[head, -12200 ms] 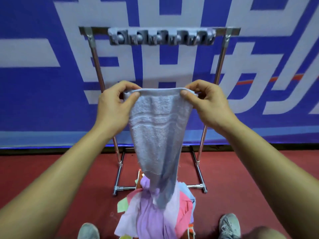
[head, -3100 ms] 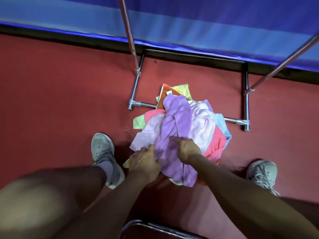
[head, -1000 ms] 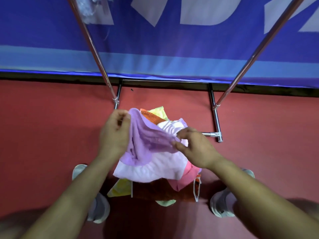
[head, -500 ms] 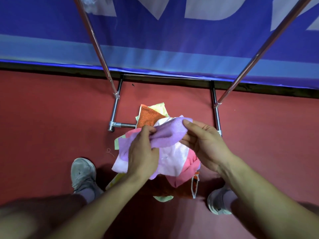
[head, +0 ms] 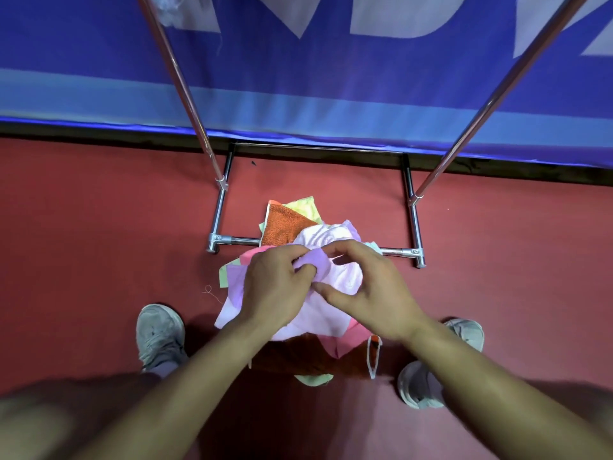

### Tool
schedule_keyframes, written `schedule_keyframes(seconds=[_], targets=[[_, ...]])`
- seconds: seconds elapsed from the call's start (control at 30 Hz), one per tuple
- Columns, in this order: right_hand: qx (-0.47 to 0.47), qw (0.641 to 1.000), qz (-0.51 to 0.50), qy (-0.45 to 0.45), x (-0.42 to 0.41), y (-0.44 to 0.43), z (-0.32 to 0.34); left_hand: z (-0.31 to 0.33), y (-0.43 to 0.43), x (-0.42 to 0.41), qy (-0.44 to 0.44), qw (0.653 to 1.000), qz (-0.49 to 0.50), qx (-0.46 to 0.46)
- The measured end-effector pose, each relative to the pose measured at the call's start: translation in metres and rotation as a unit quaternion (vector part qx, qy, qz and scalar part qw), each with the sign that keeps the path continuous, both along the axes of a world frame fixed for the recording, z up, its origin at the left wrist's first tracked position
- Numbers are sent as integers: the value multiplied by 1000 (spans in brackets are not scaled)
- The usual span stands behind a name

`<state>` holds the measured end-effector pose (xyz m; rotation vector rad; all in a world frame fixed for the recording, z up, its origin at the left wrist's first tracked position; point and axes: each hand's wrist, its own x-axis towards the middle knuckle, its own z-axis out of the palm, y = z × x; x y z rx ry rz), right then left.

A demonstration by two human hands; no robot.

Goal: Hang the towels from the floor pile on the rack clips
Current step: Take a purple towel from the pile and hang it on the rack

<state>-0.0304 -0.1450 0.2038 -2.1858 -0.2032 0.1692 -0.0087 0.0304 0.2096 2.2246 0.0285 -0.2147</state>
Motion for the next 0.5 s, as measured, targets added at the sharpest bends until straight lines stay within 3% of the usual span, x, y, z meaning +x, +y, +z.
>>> schedule_keyframes(seconds=[0.17,0.27,0.37,0.5], targets=[[-8,999,-46,1,2,0,-8,6,7,9,59,997,22,-35],[85,992,-98,7,9,-2,-3,3,12,9,61,995,-21,-76],[204,959,-195,24,22,-11,8,-8,19,7,58,996,-61,-38],[196,950,-229,76,31,-25,7,-7,19,5,51,996,-65,-31]])
